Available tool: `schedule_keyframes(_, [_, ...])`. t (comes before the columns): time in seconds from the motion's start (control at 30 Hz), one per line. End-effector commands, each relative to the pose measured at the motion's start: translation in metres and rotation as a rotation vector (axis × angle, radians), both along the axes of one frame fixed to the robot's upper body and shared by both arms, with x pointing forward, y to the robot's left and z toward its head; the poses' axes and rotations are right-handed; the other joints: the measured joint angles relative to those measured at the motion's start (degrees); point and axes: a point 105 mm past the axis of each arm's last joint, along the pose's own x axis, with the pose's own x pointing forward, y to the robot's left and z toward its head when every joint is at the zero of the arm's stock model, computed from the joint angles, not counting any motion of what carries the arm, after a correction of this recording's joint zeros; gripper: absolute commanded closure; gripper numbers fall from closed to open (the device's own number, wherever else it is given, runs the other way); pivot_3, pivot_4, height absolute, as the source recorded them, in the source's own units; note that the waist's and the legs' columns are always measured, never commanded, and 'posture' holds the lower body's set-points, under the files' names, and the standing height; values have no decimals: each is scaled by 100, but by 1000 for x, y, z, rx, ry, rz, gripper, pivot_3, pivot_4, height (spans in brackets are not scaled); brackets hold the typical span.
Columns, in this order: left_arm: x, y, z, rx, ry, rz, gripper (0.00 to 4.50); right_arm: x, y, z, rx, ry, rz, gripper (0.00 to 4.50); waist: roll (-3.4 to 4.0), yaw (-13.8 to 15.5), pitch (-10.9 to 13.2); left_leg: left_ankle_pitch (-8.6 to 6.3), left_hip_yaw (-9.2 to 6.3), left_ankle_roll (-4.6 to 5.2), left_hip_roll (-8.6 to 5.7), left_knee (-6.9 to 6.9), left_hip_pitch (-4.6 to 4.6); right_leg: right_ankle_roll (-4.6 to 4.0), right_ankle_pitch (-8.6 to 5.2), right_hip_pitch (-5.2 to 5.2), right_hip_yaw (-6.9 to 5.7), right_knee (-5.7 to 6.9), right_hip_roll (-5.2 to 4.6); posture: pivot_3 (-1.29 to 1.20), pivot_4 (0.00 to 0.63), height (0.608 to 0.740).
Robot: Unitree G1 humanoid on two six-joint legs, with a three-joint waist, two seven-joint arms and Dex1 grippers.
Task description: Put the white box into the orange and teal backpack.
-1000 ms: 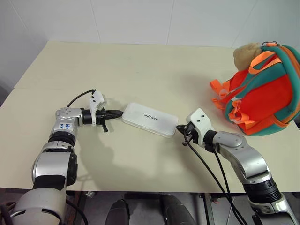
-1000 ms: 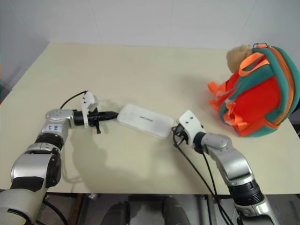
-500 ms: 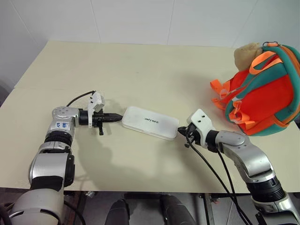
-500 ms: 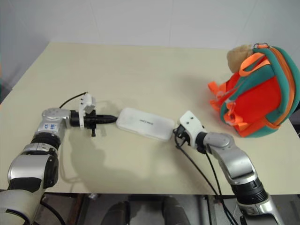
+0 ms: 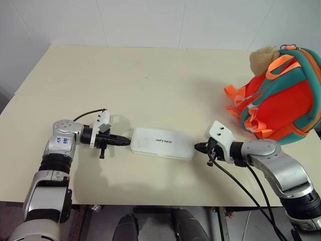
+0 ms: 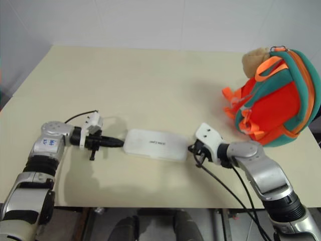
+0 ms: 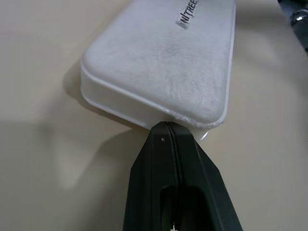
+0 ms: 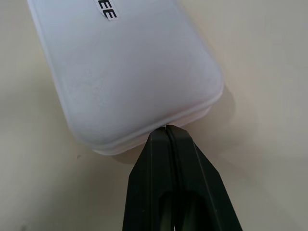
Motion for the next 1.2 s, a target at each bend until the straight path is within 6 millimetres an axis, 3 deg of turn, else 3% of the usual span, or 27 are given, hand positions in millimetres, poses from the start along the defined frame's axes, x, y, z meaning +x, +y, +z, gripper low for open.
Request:
schedule_keyframes(0.03, [-15,-17,4,-15,15,-102,4500,-15,18,11,25,-14,127,4457,0,-1,0,0,0,0,0,1,0,0,0,0,0,0,0,0,150,740])
schedule_keyframes(0.33, [-28,-27,1,0,52,-110,4500,-6,3,7,-21,-17,90,4457,0,3,0,0,0,0,0,2,1,-3,-1,1,0,-1,0,0,150,740])
schedule_keyframes(0.57, [-19,-21,-3,11,27,-46,4500,-7,-5,0,-44,-2,78,4457,0,7,0,0,0,0,0,3,1,-4,-2,1,0,-1,0,0,150,740])
schedule_keyframes(0.83, [-13,-6,4,10,-19,51,4500,-6,-39,-8,-115,-6,-33,4457,0,10,0,0,0,0,-1,4,1,-3,-2,2,0,-3,0,0,150,740])
schedule_keyframes(1.0, [-7,12,25,-9,-89,167,4500,0,-63,7,-130,-58,-109,4457,0,-7,0,0,0,0,0,2,3,-4,-2,1,1,-1,0,0,150,740])
schedule_keyframes(1.1, [5,25,41,-28,-40,313,3910,-8,-65,14,-122,-55,-80,3856,-1,-1,1,0,0,0,0,5,3,-4,-2,2,1,-1,0,0,150,740])
schedule_keyframes(1.2, [6,23,55,-109,-49,336,3032,-15,-62,19,-92,-43,-46,2880,-1,3,0,0,-2,0,-1,4,3,-3,-2,4,0,-2,0,0,150,740])
